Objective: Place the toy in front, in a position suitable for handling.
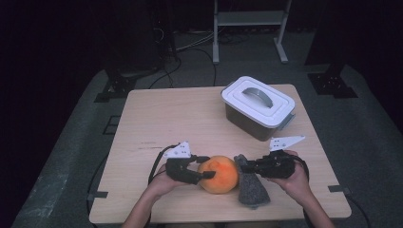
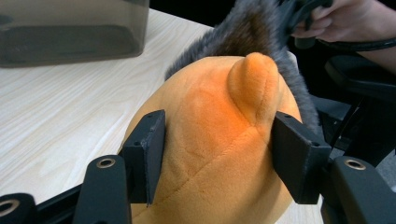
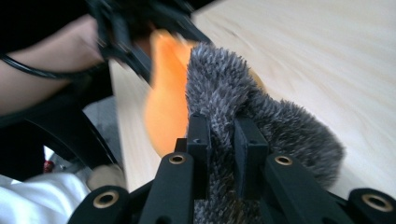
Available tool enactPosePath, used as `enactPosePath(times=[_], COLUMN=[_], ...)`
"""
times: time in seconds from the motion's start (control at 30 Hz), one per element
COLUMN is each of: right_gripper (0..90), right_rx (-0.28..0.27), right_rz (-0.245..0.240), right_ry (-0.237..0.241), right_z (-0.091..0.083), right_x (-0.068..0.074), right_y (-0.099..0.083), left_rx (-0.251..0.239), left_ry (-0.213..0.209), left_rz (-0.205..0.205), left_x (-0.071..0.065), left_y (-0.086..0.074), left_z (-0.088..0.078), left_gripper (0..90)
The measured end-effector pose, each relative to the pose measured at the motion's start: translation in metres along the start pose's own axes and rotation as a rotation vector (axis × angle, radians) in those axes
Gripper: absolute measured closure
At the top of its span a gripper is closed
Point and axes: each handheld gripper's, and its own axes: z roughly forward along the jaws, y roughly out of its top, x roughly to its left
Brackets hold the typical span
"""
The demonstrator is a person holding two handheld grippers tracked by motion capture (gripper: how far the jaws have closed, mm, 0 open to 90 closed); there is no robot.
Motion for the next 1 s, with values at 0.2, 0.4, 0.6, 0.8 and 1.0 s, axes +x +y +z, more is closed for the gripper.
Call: enactPosePath(times=[0.2,0.4,0.6,0.8,1.0], right_gripper=[77.7,77.8,77.6,77.8,77.6], right_rx=[0.054,0.001,0.030,0.049,-0.005], right_rz=[-0.012,-0.031,-0.078,-0.060,-0.105], right_ry=[-0.009,-0.051,-0.067,-0.093,-0.062], right_z=[0.010,0.001,0.015,0.017,0.021], right_x=[0.001,0.008,0.018,0.012,0.027], right_y=[-0.002,0.005,0.007,0.002,0.011], left_rx=[-0.024,-0.044,-0.042,-0.062,-0.024], left_ry=[0.001,0.010,0.026,0.033,0.037], left_rz=[0.014,0.028,0.051,0.046,0.094], left_x=[-0.003,-0.009,-0.015,-0.014,-0.020], left_y=[0.004,0.009,0.013,0.014,0.015], left_z=[-0.003,-0.002,-0.001,-0.003,0.007], left_gripper=[43.4,45.9,46.4,47.2,42.9])
